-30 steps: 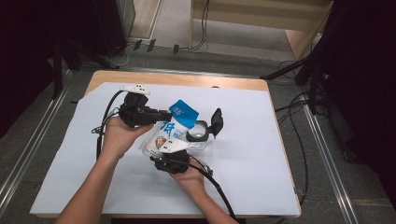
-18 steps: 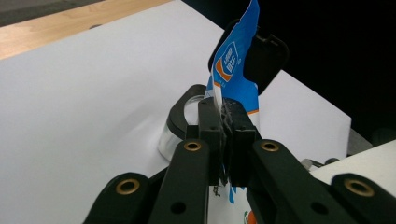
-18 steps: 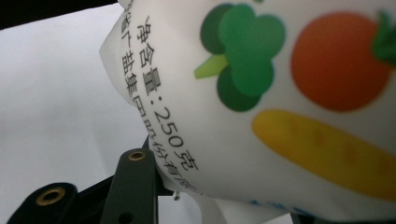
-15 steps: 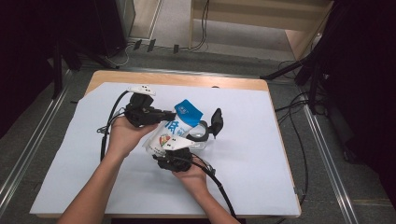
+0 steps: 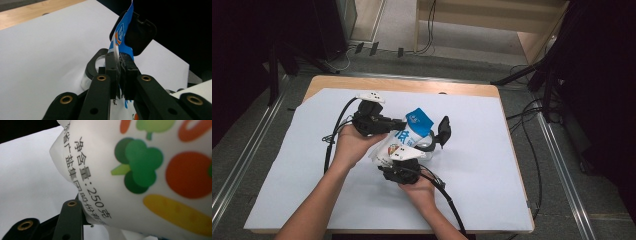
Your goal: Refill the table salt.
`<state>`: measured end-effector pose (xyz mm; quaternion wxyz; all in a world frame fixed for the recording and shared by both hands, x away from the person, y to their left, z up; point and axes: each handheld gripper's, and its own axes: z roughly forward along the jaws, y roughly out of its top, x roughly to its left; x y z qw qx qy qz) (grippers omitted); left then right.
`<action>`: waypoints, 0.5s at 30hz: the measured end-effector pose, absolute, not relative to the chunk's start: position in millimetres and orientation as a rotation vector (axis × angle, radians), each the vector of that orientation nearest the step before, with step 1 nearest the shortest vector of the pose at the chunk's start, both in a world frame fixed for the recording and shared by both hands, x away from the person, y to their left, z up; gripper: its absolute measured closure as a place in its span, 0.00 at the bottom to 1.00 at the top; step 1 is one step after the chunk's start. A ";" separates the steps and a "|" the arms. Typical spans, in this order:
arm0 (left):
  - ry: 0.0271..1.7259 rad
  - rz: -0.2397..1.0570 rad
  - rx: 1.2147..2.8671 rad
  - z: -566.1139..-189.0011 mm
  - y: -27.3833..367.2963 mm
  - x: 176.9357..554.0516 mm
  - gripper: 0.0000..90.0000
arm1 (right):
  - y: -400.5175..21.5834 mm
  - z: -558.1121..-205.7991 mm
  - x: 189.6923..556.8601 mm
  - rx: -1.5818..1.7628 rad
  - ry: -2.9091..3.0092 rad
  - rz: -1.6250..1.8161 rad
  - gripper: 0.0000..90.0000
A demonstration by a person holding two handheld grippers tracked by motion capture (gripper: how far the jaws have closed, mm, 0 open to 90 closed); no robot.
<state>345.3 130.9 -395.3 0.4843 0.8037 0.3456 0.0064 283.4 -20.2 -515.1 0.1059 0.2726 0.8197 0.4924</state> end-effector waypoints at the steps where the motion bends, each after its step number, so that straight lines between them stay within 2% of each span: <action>1: 0.839 0.011 1.959 -396.6 130.5 345.2 0.94 | -20.7 -515.1 283.8 0.811 2.416 1.459 0.64; 15: 0.843 -0.001 1.964 -404.8 134.6 341.6 0.93 | -22.1 -515.6 284.9 0.832 2.439 1.465 0.65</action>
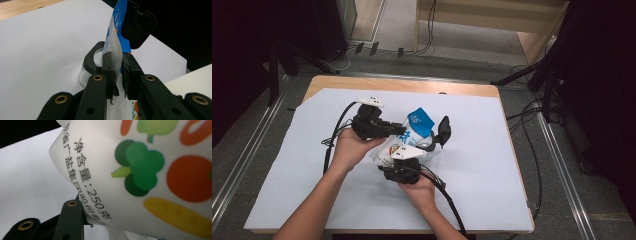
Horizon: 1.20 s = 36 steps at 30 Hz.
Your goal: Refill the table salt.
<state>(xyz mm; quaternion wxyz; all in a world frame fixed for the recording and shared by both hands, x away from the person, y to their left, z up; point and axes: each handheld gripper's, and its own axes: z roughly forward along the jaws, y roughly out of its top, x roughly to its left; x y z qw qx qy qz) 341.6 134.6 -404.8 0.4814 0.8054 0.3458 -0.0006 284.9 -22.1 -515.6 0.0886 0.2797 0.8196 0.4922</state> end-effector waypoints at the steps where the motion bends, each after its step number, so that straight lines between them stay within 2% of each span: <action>1: 0.843 0.005 1.964 -405.1 134.4 341.4 0.94 | -22.2 -515.6 285.0 0.831 2.442 1.462 0.64; 9: 0.863 0.018 1.957 -404.8 128.4 345.3 0.97 | -23.5 -512.2 288.0 0.863 2.455 1.500 0.63; 24: 0.866 0.009 1.962 -407.3 125.8 346.0 0.90 | -26.7 -509.8 291.5 0.945 2.457 1.574 0.65; 36: 0.874 0.015 1.971 -408.5 122.7 345.9 0.92 | -34.4 -504.5 293.2 0.930 2.558 1.552 0.65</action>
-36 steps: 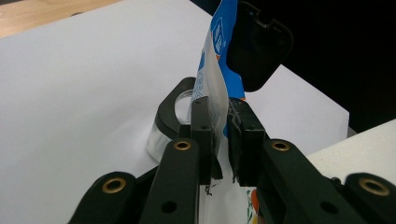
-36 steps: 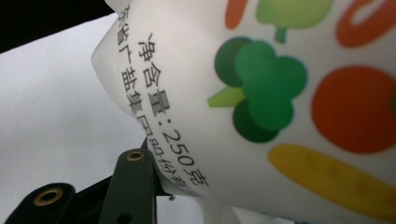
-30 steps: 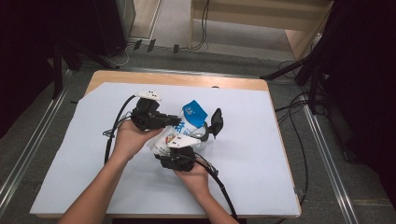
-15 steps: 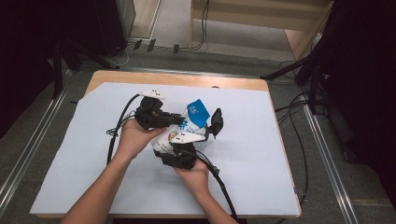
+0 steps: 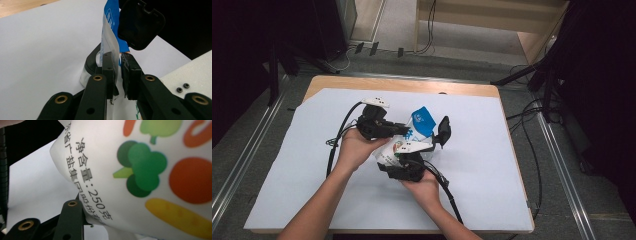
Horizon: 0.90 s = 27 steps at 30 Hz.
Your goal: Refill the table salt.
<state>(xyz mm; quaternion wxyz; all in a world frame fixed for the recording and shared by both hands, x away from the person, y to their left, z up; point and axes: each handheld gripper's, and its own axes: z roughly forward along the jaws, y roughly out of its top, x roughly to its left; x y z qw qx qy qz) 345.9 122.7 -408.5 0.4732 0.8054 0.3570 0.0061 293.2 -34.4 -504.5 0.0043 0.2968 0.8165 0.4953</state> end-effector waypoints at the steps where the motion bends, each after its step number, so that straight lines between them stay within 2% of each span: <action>1: 0.875 0.015 1.968 -408.5 121.9 345.8 0.92 | -35.3 -504.1 293.4 0.931 2.563 1.551 0.64; 12: 0.899 0.025 1.942 -409.1 119.4 346.5 0.96 | -37.8 -501.1 292.8 0.942 2.567 1.598 0.58; 19: 0.886 -0.001 1.942 -409.7 121.4 347.3 0.94 | -37.0 -501.0 292.5 0.958 2.552 1.617 0.61; 27: 0.892 -0.017 1.959 -408.5 123.0 348.6 0.94 | -35.2 -499.6 291.4 0.950 2.567 1.650 0.61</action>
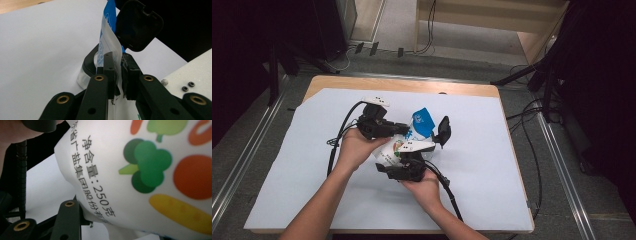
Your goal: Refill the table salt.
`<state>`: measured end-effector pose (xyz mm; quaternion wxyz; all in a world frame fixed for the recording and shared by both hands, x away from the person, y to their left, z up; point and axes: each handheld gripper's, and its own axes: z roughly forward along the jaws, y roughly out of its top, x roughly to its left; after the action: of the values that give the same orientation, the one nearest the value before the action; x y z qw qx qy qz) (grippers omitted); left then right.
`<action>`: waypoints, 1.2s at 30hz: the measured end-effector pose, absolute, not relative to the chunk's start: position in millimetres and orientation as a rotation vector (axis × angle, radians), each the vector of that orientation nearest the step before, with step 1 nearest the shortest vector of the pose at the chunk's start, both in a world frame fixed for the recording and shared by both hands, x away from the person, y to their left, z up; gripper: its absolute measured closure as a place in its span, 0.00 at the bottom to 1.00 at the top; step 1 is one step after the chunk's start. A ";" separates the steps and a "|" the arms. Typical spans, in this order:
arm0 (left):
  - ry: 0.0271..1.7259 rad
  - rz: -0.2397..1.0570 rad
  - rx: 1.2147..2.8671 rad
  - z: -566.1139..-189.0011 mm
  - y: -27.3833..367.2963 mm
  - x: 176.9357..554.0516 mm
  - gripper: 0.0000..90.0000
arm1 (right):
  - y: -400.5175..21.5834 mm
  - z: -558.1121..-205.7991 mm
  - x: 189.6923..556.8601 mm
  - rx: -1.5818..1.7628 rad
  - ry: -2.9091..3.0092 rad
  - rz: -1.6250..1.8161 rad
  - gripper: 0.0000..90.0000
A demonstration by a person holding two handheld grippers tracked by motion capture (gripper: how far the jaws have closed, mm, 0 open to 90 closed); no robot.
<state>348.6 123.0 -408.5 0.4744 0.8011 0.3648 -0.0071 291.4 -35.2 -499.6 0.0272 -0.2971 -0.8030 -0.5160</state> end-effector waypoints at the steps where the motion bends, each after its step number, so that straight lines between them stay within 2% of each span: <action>1: 0.892 -0.017 1.959 -408.5 123.0 348.6 0.94 | -35.2 -499.6 291.4 -0.917 -2.480 -1.594 0.61; 8: 0.903 -0.009 1.947 -406.1 121.3 349.5 0.96 | -35.7 -496.5 290.7 -0.894 -2.516 -1.604 0.58; 18: 0.907 -0.035 1.939 -404.0 118.5 348.5 0.96 | -39.7 -498.6 290.8 -0.957 -2.488 -1.606 0.66; 36: 0.894 -0.072 1.941 -406.0 122.9 344.6 0.91 | -42.2 -500.6 287.6 -0.951 -2.382 -1.654 0.68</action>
<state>344.6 122.9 -406.0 0.4808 0.7960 0.3666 -0.0294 287.6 -42.2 -500.6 0.0447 -0.3113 -0.7797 -0.5415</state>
